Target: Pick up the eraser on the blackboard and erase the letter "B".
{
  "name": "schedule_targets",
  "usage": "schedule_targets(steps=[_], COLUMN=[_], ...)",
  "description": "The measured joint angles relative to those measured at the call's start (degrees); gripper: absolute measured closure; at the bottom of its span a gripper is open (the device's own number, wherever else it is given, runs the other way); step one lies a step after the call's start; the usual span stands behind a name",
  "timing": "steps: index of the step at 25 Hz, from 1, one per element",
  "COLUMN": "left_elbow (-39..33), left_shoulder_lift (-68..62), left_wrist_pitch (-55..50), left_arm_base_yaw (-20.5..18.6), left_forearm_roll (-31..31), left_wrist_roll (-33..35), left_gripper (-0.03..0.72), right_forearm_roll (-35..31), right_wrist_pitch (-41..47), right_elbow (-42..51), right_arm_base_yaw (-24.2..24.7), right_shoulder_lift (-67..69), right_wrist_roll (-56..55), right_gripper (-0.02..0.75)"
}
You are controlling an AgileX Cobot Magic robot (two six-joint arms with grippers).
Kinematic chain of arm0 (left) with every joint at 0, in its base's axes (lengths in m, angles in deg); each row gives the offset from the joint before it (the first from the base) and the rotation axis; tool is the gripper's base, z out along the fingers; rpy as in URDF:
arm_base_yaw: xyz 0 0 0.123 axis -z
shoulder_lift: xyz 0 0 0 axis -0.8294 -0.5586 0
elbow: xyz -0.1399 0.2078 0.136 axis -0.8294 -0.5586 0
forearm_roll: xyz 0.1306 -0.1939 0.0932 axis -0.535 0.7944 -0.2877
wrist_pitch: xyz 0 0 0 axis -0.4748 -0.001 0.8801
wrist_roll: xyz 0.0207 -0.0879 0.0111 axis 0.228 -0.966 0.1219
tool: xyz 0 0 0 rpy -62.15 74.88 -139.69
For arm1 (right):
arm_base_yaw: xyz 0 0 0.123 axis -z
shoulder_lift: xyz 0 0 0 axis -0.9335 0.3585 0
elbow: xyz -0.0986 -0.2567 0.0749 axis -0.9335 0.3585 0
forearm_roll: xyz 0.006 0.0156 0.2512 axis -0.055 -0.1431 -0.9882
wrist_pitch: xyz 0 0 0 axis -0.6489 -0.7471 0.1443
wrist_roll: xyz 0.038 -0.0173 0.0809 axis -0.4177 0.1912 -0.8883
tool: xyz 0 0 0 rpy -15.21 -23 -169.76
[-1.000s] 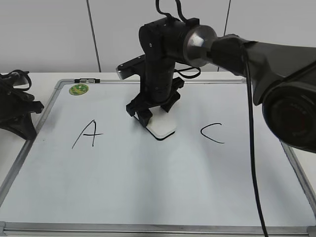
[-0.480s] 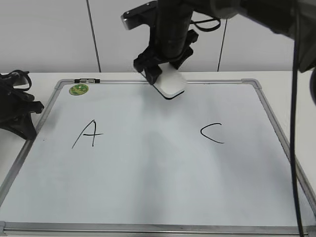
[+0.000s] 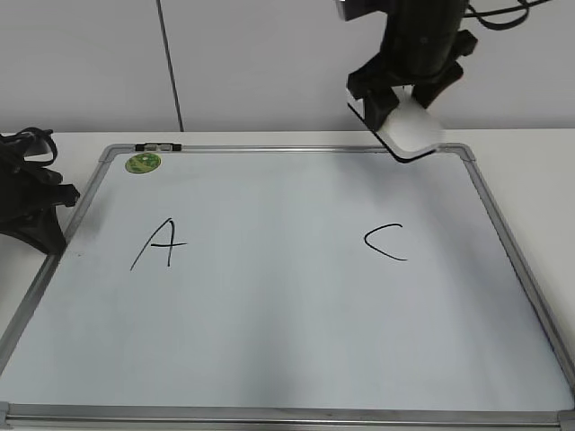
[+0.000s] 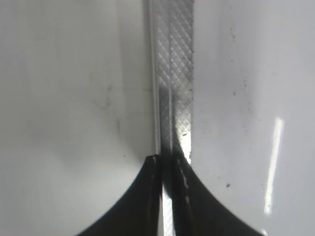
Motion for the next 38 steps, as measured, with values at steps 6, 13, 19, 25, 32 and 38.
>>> schedule_targets(steps=[6, 13, 19, 25, 32, 38], left_elbow=[0.0, 0.0, 0.0, 0.0, 0.0, 0.0], left_shoulder_lift=[0.0, 0.0, 0.0, 0.0, 0.0, 0.0], left_wrist_pitch=[0.03, 0.03, 0.03, 0.03, 0.03, 0.03], left_arm_base_yaw=[0.0, 0.0, 0.0, 0.0, 0.0, 0.0], left_forearm_roll=[0.0, -0.1, -0.1, -0.1, -0.1, -0.1], left_wrist_roll=[0.0, 0.0, 0.0, 0.0, 0.0, 0.0], left_gripper=[0.677, 0.677, 0.677, 0.677, 0.677, 0.677], right_forearm_roll=[-0.85, -2.71, -4.32, -4.64, -4.43, -3.6], right_wrist_pitch=[0.0, -5.97, -17.59, -24.81, -27.15, -27.15], right_elbow=[11.33, 29.3, 41.51, 43.27, 43.27, 43.27], right_arm_base_yaw=[6.2, 12.71, 14.46, 14.55, 14.55, 14.55], right_shoulder_lift=[-3.57, -7.81, -9.26, -9.26, -9.26, -8.19], right_wrist_roll=[-2.71, -4.5, -7.79, -12.54, -13.45, -13.53], right_gripper=[0.195, 0.195, 0.195, 0.195, 0.195, 0.186])
